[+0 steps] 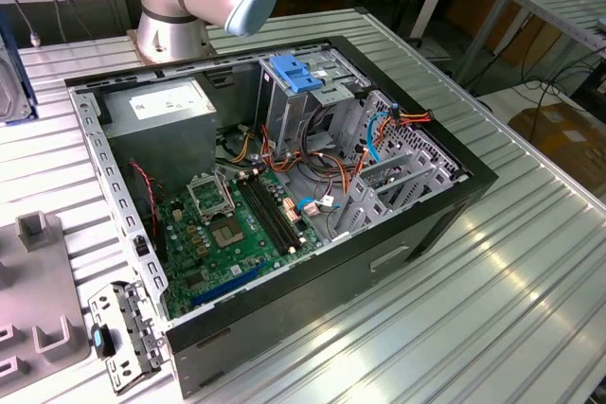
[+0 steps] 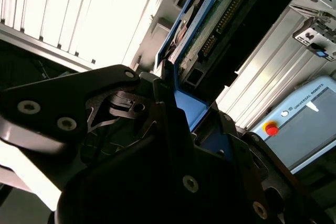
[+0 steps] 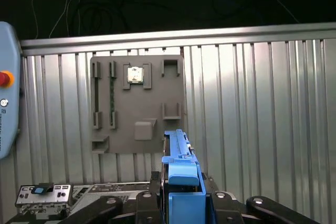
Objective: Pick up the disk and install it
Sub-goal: 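Pick up the disk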
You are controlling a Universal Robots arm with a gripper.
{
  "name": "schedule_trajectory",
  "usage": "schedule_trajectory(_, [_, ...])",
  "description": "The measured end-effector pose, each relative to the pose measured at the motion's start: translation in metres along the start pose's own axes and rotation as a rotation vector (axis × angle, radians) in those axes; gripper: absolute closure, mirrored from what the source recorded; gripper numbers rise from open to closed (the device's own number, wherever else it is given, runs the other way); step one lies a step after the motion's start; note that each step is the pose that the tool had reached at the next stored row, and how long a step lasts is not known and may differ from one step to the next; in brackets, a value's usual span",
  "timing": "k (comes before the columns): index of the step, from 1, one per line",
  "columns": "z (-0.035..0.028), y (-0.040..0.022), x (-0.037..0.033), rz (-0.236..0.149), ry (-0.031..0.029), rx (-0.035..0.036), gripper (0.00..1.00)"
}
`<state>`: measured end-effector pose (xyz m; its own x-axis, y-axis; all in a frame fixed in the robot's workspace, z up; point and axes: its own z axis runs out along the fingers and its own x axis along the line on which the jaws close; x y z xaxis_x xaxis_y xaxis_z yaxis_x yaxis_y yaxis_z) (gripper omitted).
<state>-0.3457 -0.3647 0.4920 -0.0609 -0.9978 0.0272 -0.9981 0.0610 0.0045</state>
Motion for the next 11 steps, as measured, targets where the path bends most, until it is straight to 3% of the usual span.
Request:
schedule_trajectory(4, [0.0000, -0.0090, -0.0005, 0.000, -0.0004, 0.0064, 0.63])
schedule_trajectory(8, [-0.0001, -0.0150, -0.0008, -0.001, -0.0012, 0.0193, 0.63])
schedule_trajectory(11, [-0.0001, -0.0189, -0.0004, -0.013, -0.0013, 0.0207, 0.63])
